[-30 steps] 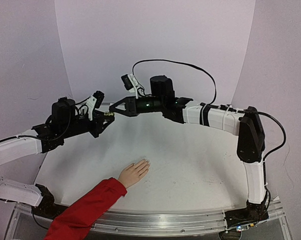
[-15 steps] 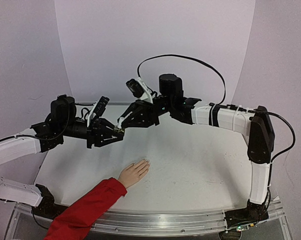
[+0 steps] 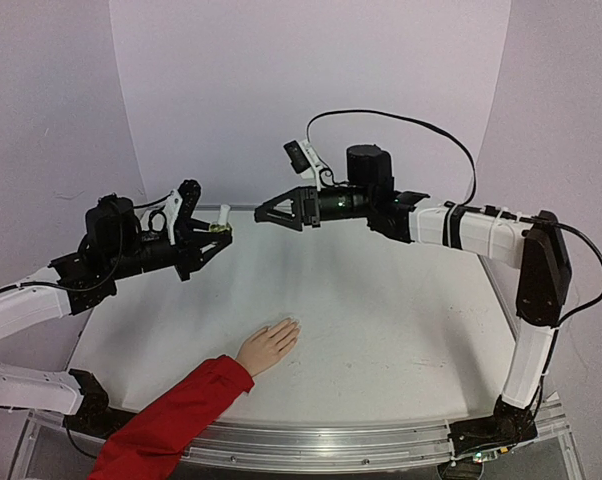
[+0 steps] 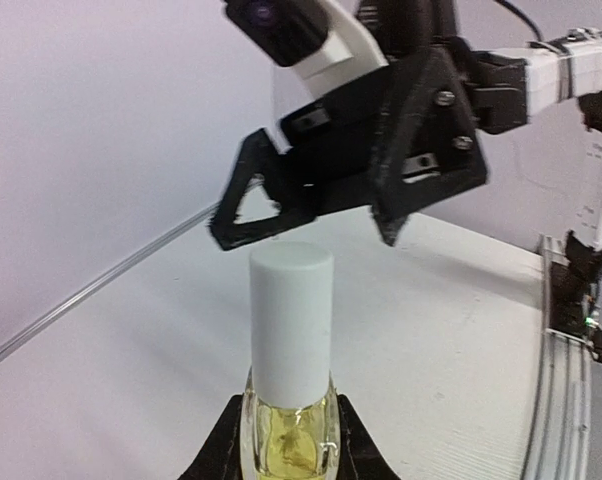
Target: Paint the nails
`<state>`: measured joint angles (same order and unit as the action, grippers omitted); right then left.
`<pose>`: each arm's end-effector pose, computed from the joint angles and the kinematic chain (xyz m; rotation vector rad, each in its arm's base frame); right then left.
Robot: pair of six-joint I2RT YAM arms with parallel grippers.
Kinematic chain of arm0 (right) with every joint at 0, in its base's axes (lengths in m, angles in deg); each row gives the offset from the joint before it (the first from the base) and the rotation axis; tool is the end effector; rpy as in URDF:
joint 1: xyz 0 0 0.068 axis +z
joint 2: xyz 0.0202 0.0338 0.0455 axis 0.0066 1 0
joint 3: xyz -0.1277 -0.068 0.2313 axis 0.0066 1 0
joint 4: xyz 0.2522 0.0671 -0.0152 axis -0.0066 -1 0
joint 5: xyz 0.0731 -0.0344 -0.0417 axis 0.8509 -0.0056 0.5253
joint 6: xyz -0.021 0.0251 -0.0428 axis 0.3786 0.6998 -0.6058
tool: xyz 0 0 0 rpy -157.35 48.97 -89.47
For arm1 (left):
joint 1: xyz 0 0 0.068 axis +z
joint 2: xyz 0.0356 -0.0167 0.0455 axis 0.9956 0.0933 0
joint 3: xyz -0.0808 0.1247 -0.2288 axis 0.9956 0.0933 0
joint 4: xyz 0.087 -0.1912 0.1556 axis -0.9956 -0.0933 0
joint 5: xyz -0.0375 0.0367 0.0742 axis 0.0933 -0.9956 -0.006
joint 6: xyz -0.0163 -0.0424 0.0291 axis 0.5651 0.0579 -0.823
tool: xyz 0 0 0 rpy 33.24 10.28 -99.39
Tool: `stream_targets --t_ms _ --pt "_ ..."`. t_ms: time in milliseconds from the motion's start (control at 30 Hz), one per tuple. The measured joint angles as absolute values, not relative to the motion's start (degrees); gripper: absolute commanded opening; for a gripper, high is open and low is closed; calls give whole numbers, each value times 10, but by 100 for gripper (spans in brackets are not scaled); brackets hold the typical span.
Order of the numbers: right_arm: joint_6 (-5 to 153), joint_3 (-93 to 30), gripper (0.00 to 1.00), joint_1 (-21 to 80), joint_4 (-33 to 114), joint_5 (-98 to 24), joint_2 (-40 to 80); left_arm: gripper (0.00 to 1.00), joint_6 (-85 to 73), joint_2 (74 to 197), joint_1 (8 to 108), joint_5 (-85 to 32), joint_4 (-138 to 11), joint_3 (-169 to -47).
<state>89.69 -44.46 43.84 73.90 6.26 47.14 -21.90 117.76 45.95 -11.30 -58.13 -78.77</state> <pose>0.3061 0.3279 0.3587 -1.0715 1.2188 1.5076 0.1760 -0.1590 0.3188 0.9221 1.4927 -0.7896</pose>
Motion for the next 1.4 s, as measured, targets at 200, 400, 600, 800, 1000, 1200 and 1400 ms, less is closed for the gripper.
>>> stream_targets --t_ms 200,400,600,800,1000,1200,1400 --pt "931 -446 88 467 735 -40 470 0 -224 1179 460 -228 -558 -775" --pt "962 -477 81 500 731 -120 476 0 -226 1191 460 -258 -532 -765" --pt "970 -528 63 524 732 -146 504 0 -237 1194 460 -263 -522 -762" --pt "970 -568 51 537 730 -156 537 0 -237 1194 460 -268 -518 -757" --pt "971 -591 36 542 724 -155 559 0 -237 1194 460 -267 -517 -757" --pt "962 -595 12 542 722 -150 564 0 -230 1194 460 -254 -519 -757" --pt "901 -598 2 539 716 -119 563 0 -182 1193 461 -223 -520 -757"
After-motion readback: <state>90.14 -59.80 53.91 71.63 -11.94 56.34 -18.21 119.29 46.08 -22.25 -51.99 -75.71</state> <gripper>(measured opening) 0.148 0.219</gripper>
